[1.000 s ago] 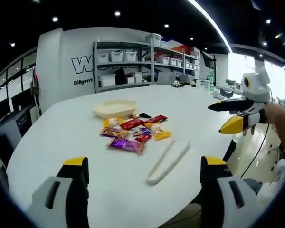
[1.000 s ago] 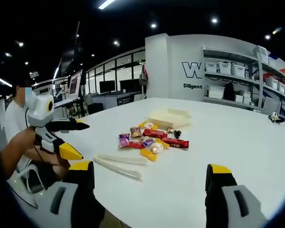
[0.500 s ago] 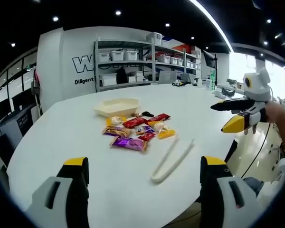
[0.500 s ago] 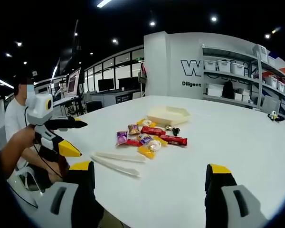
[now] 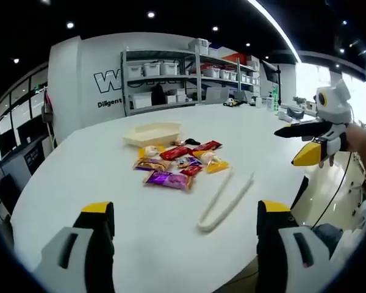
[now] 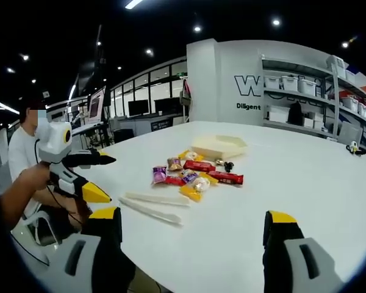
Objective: Place the target food into the container with the food tongs after gripping and lifting it, then release it inside without dropping or visibly crushing the food.
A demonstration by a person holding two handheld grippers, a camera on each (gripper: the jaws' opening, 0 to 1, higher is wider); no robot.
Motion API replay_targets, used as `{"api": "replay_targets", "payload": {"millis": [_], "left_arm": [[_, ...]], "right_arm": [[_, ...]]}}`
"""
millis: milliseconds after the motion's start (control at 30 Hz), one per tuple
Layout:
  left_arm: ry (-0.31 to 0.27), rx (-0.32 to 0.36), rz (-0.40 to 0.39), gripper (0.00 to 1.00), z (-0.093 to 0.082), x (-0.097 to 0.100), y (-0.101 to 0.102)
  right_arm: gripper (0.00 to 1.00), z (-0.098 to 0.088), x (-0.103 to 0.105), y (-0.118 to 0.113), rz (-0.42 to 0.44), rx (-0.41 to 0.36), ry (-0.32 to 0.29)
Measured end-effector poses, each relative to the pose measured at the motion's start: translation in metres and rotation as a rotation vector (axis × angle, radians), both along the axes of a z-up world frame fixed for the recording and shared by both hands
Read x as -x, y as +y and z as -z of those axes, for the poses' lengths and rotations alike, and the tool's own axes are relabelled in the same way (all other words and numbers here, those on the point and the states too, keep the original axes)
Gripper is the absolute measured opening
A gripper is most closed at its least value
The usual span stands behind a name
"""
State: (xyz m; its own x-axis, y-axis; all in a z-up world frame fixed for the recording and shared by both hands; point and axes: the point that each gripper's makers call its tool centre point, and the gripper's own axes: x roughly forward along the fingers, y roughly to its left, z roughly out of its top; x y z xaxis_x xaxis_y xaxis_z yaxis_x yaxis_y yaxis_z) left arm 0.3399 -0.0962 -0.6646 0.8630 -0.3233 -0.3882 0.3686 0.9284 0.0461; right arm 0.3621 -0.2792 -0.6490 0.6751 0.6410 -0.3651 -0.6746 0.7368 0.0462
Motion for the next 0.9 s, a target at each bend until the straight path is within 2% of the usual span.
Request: {"api": "replay_targets", "payload": {"millis": [567, 733, 800, 900], "left_arm": [[0.013, -0.008, -0.030, 0.97, 0.010, -0.003, 0.010], [0.019, 0.009, -0.033, 0.97, 0.013, -0.005, 0.010], [0.029, 0.048, -0.030, 0.97, 0.014, -0.007, 0.007], [0.030, 0.030, -0.028, 0.97, 0.016, -0.010, 0.006]], "right_arm": [[0.96, 0.006, 0.002, 0.010, -0.024, -0.019, 0.008], [0.96, 0.004, 0.001, 0.014, -0.034, -0.030, -0.011], [0.95, 0.006, 0.000, 0.014, -0.037, -0.036, 0.001], [0.95, 0.011, -0.002, 0.017, -0.047, -0.025, 0.006]]}}
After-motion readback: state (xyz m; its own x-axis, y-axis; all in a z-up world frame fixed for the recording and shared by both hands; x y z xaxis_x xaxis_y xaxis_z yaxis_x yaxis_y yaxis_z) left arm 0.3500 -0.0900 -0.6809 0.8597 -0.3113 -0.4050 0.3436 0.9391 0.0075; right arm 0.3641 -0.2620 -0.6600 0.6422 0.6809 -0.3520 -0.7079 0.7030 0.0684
